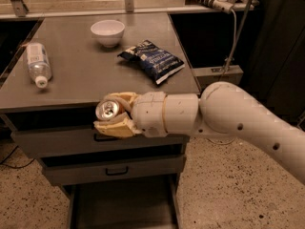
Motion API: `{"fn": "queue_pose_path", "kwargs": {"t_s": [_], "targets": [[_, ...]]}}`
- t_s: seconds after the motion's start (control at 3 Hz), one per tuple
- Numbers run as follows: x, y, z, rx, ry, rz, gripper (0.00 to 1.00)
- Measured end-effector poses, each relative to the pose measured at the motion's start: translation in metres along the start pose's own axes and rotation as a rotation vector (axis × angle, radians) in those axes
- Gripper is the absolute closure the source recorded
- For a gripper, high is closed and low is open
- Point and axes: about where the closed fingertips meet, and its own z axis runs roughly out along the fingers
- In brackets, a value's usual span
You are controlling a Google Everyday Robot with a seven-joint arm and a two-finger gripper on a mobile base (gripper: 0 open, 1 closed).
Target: Pick orange can from bottom drawer and place on counter
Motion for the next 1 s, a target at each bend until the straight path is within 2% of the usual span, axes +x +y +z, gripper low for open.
{"fn": "queue_pose_path", "kwargs": {"t_s": [0.67, 1.0], "targets": [[-0.018, -0.008, -0.002, 0.007, -0.026, -0.005, 1.00], [-0.055, -0.027, -0.001, 0.021, -0.013, -0.043, 1.00]]}}
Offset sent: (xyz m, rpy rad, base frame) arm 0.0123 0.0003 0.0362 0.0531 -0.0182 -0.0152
